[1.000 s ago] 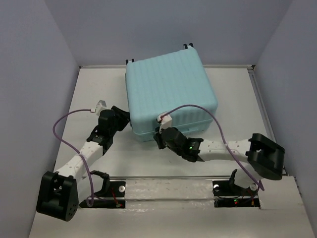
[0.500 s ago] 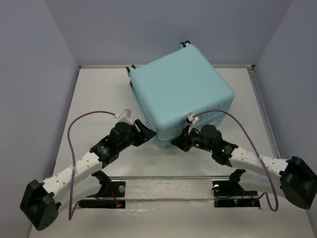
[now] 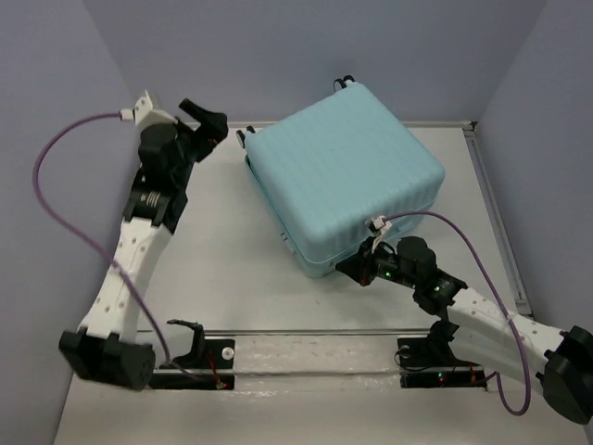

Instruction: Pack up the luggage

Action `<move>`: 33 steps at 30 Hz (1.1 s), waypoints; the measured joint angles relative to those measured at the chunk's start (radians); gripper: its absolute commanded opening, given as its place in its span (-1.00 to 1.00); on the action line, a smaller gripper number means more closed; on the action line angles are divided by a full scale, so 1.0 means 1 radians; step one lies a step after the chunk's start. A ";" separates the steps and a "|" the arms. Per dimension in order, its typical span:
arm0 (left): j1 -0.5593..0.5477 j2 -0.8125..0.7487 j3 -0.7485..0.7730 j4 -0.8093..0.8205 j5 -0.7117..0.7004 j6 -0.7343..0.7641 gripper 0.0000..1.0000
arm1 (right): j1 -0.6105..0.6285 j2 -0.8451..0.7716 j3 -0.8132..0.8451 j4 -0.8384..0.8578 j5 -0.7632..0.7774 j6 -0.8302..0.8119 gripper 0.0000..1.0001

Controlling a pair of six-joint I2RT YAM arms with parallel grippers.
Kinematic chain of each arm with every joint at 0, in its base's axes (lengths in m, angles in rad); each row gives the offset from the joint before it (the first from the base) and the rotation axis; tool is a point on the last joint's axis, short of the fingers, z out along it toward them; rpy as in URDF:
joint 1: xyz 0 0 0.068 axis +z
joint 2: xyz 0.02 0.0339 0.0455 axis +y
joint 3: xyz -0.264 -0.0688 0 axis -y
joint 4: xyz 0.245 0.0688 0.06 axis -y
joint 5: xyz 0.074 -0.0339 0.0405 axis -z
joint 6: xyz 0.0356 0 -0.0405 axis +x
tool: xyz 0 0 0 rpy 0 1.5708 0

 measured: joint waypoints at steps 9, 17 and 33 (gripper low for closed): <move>0.167 0.914 0.499 0.049 0.418 -0.004 0.98 | 0.000 0.041 0.006 -0.014 -0.044 -0.001 -0.86; 0.200 1.159 0.648 0.124 0.644 -0.168 0.98 | -0.006 0.027 0.008 -0.032 -0.056 -0.009 -0.87; 0.238 1.100 0.388 0.719 0.626 -0.623 -0.88 | -0.005 0.071 0.019 -0.025 -0.065 -0.048 -0.86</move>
